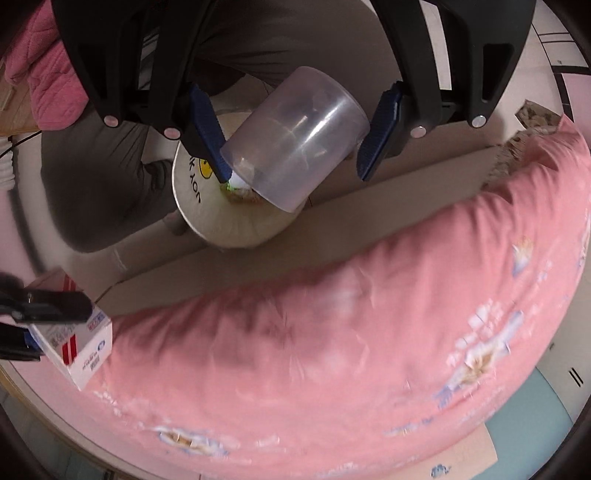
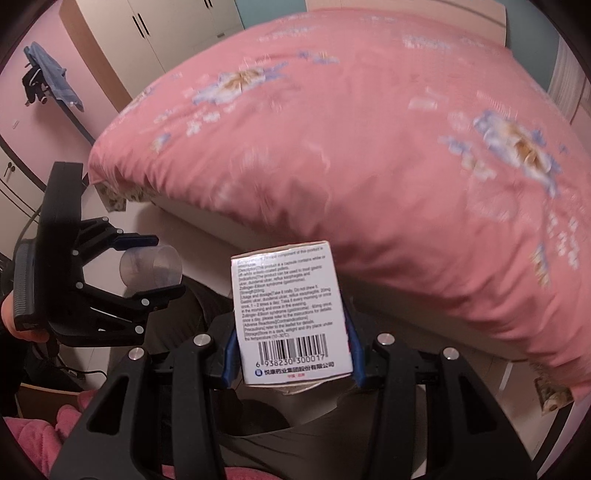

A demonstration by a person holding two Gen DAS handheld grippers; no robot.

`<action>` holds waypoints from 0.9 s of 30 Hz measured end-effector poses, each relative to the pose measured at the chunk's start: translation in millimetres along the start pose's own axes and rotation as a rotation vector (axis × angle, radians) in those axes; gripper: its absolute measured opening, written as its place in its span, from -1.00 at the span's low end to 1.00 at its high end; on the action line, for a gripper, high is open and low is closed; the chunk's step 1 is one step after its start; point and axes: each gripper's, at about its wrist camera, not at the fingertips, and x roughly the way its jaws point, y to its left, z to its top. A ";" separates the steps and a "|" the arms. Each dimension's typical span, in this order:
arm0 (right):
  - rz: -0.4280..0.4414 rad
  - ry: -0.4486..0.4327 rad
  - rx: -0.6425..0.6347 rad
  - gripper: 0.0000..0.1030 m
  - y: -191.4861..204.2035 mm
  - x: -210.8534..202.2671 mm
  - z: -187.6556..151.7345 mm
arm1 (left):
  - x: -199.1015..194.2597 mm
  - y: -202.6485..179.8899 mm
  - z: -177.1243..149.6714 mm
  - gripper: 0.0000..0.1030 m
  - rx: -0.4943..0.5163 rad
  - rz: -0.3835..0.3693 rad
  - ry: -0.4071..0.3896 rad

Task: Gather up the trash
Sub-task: 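Lower both held items over the wastebasket opening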

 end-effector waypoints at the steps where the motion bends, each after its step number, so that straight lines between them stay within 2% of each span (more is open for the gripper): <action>1: 0.002 0.012 0.002 -0.10 -1.0 6.5 -2.0 | 6.7 -0.6 -0.7 0.39 -0.003 -0.006 0.013; 13: 0.032 0.178 0.024 -0.10 -6.8 90.3 -32.9 | 86.0 -8.1 -15.5 0.39 -0.029 -0.057 0.156; 27: 0.044 0.335 0.087 -0.10 -19.6 170.2 -53.9 | 156.7 -6.2 -21.5 0.39 -0.081 -0.122 0.262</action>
